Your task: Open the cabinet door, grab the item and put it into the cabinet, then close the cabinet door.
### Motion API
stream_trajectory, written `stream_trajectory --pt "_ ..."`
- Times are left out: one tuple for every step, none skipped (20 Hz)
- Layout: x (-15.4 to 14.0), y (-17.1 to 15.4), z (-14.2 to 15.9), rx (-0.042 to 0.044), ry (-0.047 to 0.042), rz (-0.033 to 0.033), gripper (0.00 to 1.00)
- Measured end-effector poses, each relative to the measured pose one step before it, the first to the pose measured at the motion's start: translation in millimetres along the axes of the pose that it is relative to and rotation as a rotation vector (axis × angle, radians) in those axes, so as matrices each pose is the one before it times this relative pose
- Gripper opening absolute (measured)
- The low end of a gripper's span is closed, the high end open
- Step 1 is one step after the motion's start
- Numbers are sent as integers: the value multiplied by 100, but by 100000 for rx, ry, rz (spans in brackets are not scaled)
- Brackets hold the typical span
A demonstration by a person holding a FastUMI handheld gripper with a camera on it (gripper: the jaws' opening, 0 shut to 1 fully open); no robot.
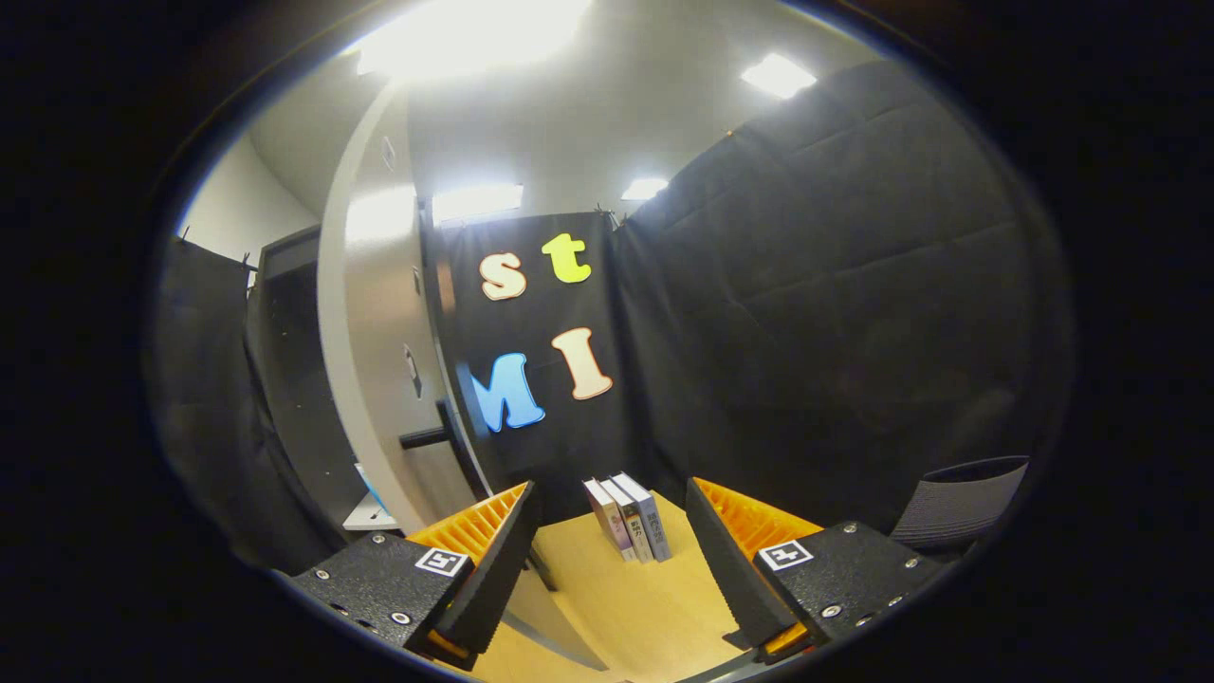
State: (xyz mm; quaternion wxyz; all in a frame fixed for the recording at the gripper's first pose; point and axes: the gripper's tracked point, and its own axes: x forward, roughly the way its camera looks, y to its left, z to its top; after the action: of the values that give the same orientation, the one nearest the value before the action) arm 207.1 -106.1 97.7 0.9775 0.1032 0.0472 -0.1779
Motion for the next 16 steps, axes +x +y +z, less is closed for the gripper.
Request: stream_trajectory --pt "707 78 -185 567 987 263 95" --pt "608 207 -221 486 1044 842 95" --pt "545 128 -203 198 638 682 95" --pt "354 138 -171 -233 602 493 95" --pt "106 -317 -43 -827 -187 -917 95" --pt "34 -161 -8 -1303 556 -320 95" --pt "-152 143 -164 -981 -40 65 95" --pt "-149 196 54 -1052 -784 -123 95" --pt "-34 81 -130 -2029 -365 -490 95" --pt "-112 -5 -135 -2657 -303 -864 94" --pt "-38 23 165 -2605 -1228 -1259 94" --pt "-132 75 76 -2479 -922 -1198 94" --pt "-254 327 -17 -2053 -595 -642 94" --pt "-321 484 -125 -1470 -316 -48 94" --pt "-339 428 -93 -533 71 543 94" --pt "-285 447 -150 553 469 1018 94"
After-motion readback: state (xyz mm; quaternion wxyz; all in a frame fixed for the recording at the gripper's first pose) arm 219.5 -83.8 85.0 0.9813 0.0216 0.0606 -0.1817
